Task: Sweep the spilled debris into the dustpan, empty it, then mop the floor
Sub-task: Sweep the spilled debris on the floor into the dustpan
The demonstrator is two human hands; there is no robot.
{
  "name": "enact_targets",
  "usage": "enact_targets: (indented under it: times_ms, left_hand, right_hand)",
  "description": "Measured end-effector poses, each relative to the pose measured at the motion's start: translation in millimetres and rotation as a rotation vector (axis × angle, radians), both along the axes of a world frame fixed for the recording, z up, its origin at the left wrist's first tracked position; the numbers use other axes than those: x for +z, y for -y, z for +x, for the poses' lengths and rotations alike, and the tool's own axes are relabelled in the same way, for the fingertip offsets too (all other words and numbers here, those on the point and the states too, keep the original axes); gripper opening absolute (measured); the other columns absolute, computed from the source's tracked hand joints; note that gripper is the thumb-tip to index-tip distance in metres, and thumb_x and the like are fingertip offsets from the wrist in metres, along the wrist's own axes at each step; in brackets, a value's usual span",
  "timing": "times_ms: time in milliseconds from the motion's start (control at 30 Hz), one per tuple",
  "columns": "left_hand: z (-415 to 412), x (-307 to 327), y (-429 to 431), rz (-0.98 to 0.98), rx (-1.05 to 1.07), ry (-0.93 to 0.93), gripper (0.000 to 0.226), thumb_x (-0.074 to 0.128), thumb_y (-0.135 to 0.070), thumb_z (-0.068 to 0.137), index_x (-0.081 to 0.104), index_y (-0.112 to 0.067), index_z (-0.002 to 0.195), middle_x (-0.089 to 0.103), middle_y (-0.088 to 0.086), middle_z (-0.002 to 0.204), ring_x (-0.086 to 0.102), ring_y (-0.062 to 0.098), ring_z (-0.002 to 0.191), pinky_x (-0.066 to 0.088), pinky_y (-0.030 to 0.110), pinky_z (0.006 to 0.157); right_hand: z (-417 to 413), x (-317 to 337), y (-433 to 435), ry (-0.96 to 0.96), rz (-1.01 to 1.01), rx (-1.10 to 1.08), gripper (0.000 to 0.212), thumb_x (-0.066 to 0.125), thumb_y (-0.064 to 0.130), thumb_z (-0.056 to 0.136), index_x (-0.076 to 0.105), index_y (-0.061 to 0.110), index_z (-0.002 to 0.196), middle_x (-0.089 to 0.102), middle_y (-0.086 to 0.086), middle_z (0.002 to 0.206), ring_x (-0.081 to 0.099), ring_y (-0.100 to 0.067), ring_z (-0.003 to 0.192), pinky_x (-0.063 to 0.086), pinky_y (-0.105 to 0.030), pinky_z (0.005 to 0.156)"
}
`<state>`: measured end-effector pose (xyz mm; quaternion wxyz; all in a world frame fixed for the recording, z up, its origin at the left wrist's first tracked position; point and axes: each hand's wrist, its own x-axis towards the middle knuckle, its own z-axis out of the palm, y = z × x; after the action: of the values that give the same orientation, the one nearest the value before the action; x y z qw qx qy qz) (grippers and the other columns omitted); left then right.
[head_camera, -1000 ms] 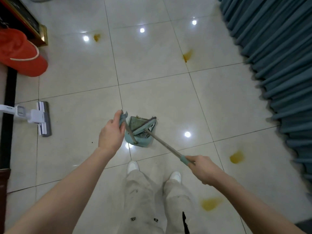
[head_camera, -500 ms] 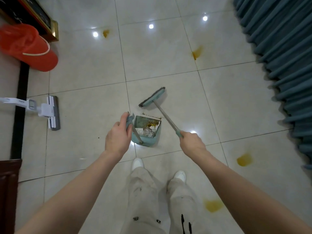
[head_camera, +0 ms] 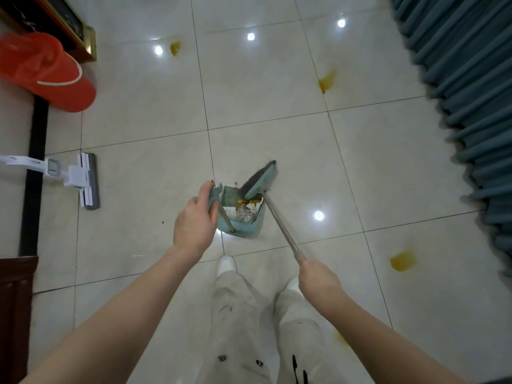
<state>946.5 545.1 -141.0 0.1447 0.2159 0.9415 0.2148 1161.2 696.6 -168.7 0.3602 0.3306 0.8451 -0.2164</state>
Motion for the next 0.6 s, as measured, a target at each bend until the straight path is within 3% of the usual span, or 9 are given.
enact_targets:
  times_ms: [67, 133, 233, 333, 433, 600]
  left_hand:
    - [2, 0, -1, -0.001, -0.002, 0.007, 0.040, 0.044, -0.028, 0.096, 0.035, -0.027, 0.136, 0.060, 0.012, 0.095, 0.057, 0.038, 0.078, 0.050, 0.045, 0.069]
    - [3, 1, -2, -0.013, -0.005, 0.006, 0.040, 0.043, -0.028, 0.097, 0.034, -0.027, 0.136, 0.060, 0.012, 0.094, 0.057, 0.038, 0.077, 0.049, 0.044, 0.067]
    - [4, 1, 0, -0.047, 0.000, -0.008, 0.041, 0.042, -0.028, 0.097, 0.034, -0.027, 0.137, 0.059, 0.013, 0.093, 0.056, 0.038, 0.075, 0.048, 0.043, 0.065]
    - [2, 2, 4, -0.078, 0.011, -0.039, 0.040, 0.042, -0.028, 0.098, 0.033, -0.026, 0.137, 0.058, 0.012, 0.093, 0.057, 0.038, 0.074, 0.048, 0.043, 0.063]
    - [-2, 2, 8, -0.106, 0.016, -0.064, 0.039, 0.041, -0.029, 0.098, 0.033, -0.027, 0.136, 0.057, 0.011, 0.095, 0.057, 0.038, 0.073, 0.046, 0.040, 0.061]
    - [-8, 0, 12, -0.123, 0.031, -0.082, 0.038, 0.040, -0.030, 0.099, 0.033, -0.028, 0.136, 0.057, 0.010, 0.096, 0.057, 0.038, 0.072, 0.045, 0.040, 0.061]
  right_hand:
    - [15, 9, -8, 0.008, -0.002, 0.007, 0.053, 0.030, 0.007, 0.094, 0.033, 0.028, 0.142, 0.040, 0.003, 0.069, 0.051, -0.024, 0.075, 0.043, -0.035, 0.064]
    - [25, 19, -21, -0.023, 0.027, -0.041, 0.042, 0.031, 0.016, 0.098, 0.038, 0.034, 0.136, 0.049, 0.001, 0.073, 0.058, -0.023, 0.074, 0.048, -0.036, 0.063]
    - [28, 30, -36, -0.089, 0.075, -0.070, 0.031, 0.030, 0.024, 0.102, 0.043, 0.033, 0.128, 0.053, -0.001, 0.072, 0.057, -0.022, 0.068, 0.047, -0.033, 0.057]
    - [9, 32, -39, -0.125, 0.100, -0.053, 0.035, 0.031, 0.020, 0.100, 0.041, 0.033, 0.131, 0.051, -0.002, 0.070, 0.054, -0.023, 0.065, 0.043, -0.032, 0.054]
    - [-28, 18, -37, -0.163, 0.101, -0.087, 0.036, 0.031, 0.017, 0.100, 0.042, 0.029, 0.131, 0.049, -0.005, 0.072, 0.053, -0.029, 0.071, 0.045, -0.035, 0.060]
    - [-79, -8, -26, -0.156, 0.051, -0.135, 0.037, 0.036, 0.011, 0.096, 0.048, 0.019, 0.131, 0.060, -0.014, 0.095, 0.058, -0.035, 0.087, 0.047, -0.035, 0.070]
